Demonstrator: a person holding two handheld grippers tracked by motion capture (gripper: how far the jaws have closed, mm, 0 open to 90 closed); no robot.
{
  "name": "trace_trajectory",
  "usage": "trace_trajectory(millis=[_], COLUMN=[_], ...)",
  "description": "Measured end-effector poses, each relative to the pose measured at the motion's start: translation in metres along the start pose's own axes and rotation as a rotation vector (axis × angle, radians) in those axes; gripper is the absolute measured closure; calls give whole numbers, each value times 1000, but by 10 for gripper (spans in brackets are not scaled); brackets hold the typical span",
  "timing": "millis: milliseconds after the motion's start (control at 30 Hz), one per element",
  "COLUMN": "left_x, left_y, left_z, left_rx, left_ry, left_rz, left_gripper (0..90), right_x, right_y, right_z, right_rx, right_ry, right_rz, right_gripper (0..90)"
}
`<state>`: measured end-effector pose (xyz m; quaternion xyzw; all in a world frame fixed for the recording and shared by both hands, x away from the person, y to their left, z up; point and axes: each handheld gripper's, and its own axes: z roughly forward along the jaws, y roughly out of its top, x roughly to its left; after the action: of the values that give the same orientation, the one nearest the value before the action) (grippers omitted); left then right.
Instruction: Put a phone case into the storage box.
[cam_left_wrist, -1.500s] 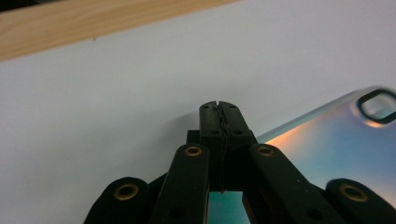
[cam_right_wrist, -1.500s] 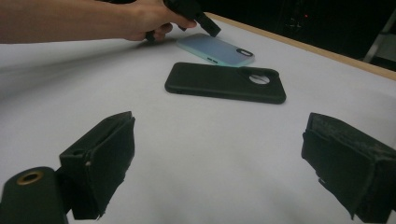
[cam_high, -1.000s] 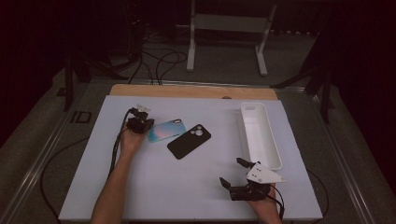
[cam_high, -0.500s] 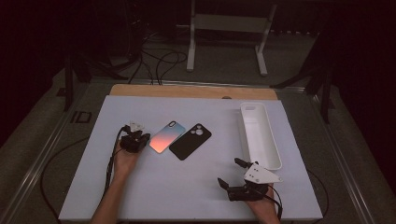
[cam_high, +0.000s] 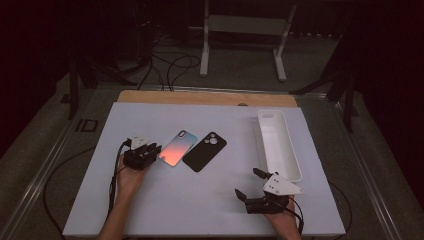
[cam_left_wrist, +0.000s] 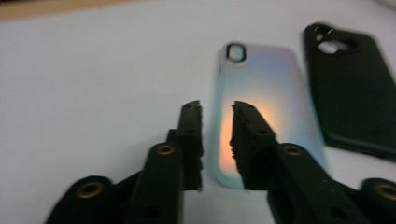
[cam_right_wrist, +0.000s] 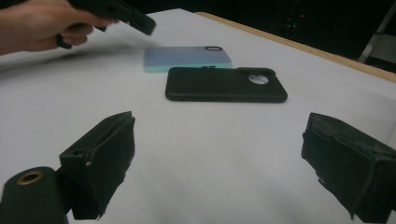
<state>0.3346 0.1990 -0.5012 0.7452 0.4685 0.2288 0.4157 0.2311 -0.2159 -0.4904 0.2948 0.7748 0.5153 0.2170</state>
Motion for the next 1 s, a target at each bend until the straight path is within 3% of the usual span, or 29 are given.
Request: trace_trajectory(millis=[100, 167, 267, 333, 367, 433, 567, 667, 900, 1000], left_x=[-5, -13, -18, -20, -22, -22, -22, -21, -18, -20], left_y=[-1, -6, -11, -16, -19, -25, -40, -44, -48, -48], left_z=[-13, -31, -42, -52, -57, -64, -76, -80, -85, -84], left_rx=[-50, -93, -108, -128, -133, -132, -118, -116, -129, -119], left_ry=[-34, -59, -39, -41, -30, -34, -19, -34, -26, -17], left_rz=[-2, 27, 45, 40, 32, 15, 0, -6, -16, 0], left_gripper=[618, 535, 364, 275, 275, 154, 89, 11, 0, 0], right_x=[0, -1, -2, -3, -3, -5, -6, -6, -7, -7], right_y=[0, 0, 0, 1, 1, 1, 2, 2, 3, 3], right_z=[0, 0, 0, 0, 0, -1, -1, -2, -8, -9], right_rx=[1, 0, -1, -2, -2, -6, -9, -12, -29, -35], right_ry=[-2, -4, -3, -5, -5, -9, -9, -11, -28, -31], right_rz=[0, -2, 3, 4, 4, 6, 8, 7, -4, -5], right_gripper=[95, 95, 95, 95, 95, 95, 95, 96, 97, 98])
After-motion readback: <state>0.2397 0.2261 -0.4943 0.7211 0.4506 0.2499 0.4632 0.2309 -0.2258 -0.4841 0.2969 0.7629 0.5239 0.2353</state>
